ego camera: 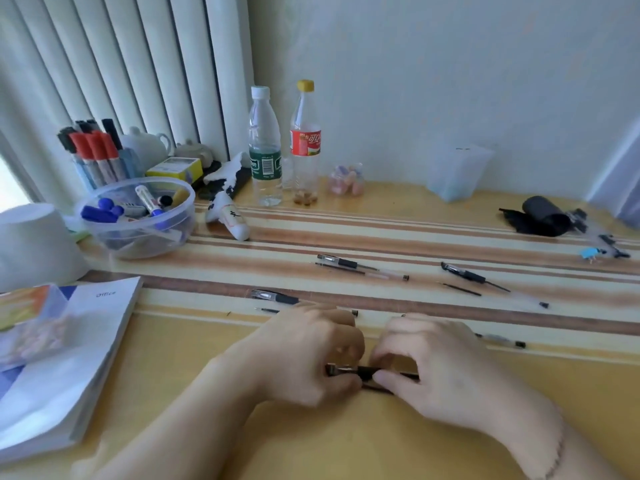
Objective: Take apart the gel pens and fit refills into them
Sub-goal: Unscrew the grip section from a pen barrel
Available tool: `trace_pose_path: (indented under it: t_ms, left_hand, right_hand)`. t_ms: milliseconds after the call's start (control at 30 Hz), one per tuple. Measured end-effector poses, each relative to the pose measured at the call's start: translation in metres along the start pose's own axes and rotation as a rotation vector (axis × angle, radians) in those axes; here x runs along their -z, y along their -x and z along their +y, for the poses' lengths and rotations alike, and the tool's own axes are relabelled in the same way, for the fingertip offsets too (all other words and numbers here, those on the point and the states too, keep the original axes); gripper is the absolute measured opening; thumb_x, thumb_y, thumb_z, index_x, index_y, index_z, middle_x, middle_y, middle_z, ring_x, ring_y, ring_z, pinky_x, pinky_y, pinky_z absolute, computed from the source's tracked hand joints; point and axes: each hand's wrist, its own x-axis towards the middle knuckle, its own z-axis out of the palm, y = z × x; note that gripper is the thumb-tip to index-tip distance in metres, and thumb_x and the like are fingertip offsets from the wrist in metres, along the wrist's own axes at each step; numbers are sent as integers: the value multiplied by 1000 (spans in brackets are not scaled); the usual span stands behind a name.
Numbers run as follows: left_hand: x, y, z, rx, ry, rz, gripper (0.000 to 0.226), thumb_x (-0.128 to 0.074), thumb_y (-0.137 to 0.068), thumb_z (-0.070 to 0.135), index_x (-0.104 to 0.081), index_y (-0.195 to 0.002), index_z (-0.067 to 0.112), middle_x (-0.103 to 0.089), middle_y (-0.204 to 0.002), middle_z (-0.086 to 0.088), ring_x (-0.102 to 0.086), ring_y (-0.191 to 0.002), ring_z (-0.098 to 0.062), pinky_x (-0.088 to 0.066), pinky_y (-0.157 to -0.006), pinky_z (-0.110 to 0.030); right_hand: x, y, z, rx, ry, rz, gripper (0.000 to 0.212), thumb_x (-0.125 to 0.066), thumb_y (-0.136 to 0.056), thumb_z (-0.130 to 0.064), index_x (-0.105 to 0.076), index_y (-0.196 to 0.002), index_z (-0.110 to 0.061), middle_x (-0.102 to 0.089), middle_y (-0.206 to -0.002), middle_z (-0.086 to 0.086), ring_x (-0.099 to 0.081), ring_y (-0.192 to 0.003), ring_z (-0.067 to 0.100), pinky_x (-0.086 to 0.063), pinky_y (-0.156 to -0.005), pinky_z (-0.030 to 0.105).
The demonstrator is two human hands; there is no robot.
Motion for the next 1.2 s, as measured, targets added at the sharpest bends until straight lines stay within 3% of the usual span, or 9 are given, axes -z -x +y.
trace_pose_path:
  t_ms: [133,267,400,567,733,967,1067,1133,1200]
  left_hand:
    - [-5,-5,4,-9,-15,28,16,-56,-86,43,-58,-91,28,-54,-82,11,-49,-77,-13,-36,-64,-27]
    - [-9,-15,12,39,43,136,14,-47,-95,29,-55,-105,23,-59,-99,8,-54,-87,-15,-39,-69,-26]
    - [-11,-23,17,29,33,167,15,-41,-99,29,-51,-102,18,-61,-97,4,-54,-82,-18,-37,-67,-26]
    - [-12,-21,8,46,-30,104,13,-40,-99,34,-46,-92,24,-43,-61,9,-43,-57,-22,-39,-51,-35]
    - [-7,-17,2,57,14,198,26,-37,-97,49,-56,-100,31,-63,-72,5,-54,-63,-17,-46,-55,-35]
    - [-6,-21,0,62,43,312,22,-44,-98,30,-58,-86,19,-47,-73,9,-44,-69,-13,-41,-59,-30]
    - [-9,-24,1,107,173,342,27,-41,-99,26,-50,-76,13,-47,-69,6,-44,-66,-16,-42,-59,-37]
    - [-11,-25,0,132,246,367,29,-40,-99,28,-49,-75,14,-47,-67,5,-46,-63,-18,-42,-58,-39]
    - [-10,-25,-1,155,270,387,30,-41,-99,30,-50,-74,16,-47,-65,5,-46,-61,-16,-41,-55,-35]
  right_hand:
    - [-2,0,1,-13,-28,38,22,-47,-87,-53,-59,-89,-35,-53,-85,-22,-44,-87,0,-37,-67,20]
    - [-4,-1,5,-111,-174,144,5,-52,-93,-38,-55,-97,-36,-58,-85,-23,-56,-83,4,-47,-69,26]
    - [-8,-3,11,-138,-288,190,12,-52,-94,-34,-62,-100,-36,-67,-84,-21,-62,-78,3,-52,-66,32]
    - [-9,-3,14,-97,-344,155,18,-47,-94,-38,-65,-92,-34,-69,-79,-14,-64,-73,9,-52,-63,39]
    - [-3,-4,14,-63,-281,263,19,-51,-92,-36,-69,-98,-34,-70,-84,-21,-64,-74,3,-53,-60,30]
    - [-3,-3,20,-142,-382,254,16,-57,-94,-26,-72,-97,-30,-72,-80,-17,-65,-77,6,-53,-66,31]
    - [-4,-6,15,-104,-354,371,13,-68,-87,-19,-74,-95,-28,-70,-80,-17,-64,-75,6,-52,-63,28]
    - [0,-7,16,-120,-381,452,13,-76,-80,-25,-74,-93,-27,-69,-83,-18,-65,-77,6,-53,-64,29]
    - [5,-6,16,-155,-370,390,23,-63,-83,-49,-72,-95,-31,-69,-82,-20,-65,-78,2,-53,-65,25]
